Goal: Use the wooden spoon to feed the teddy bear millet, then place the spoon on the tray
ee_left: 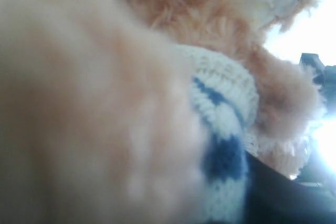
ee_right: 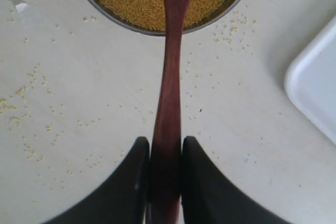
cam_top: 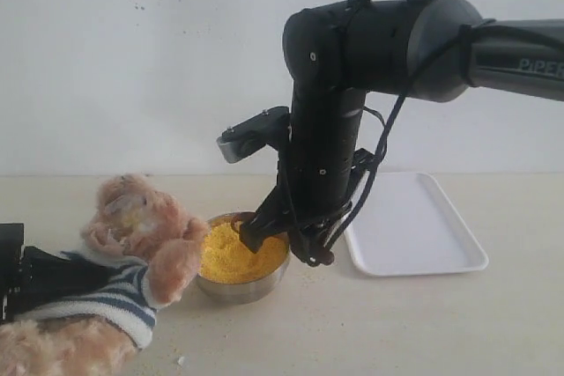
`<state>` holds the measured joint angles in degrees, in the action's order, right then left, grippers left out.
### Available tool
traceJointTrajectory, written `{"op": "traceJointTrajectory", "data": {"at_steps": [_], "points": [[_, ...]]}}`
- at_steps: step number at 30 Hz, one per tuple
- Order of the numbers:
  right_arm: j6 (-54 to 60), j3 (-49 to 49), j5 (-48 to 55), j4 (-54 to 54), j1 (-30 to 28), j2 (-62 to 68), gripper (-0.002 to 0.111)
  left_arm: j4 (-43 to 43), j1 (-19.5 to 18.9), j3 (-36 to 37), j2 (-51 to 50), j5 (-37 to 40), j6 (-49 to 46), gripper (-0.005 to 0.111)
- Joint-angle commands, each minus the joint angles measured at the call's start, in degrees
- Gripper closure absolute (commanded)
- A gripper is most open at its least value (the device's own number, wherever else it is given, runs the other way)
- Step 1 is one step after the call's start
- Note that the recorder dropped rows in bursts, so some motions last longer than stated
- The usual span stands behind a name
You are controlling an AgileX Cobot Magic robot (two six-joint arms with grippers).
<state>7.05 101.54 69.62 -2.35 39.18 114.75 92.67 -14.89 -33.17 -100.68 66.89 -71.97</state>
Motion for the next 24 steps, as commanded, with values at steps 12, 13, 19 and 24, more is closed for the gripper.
{"op": "traceJointTrajectory", "data": {"at_steps": [12,13,19,24], "points": [[-0.2,0.2,0.3,5.6,-0.4,-10.1,0.109,-10.1,0.0,0.8,0.2,3.1,6.3,0.103],[-0.2,0.2,0.3,5.9,-0.4,-11.0,0.109,-10.0,0.0,1.4,0.2,3.1,6.3,0.103],[-0.1,0.1,0.3,13.4,-0.4,-15.6,0.109,-9.4,0.0,1.9,0.2,3.1,6.4,0.103],[0.6,0.1,0.3,16.4,1.4,-15.9,0.109,-9.5,0.0,1.9,0.2,3.1,6.4,0.103]]}}
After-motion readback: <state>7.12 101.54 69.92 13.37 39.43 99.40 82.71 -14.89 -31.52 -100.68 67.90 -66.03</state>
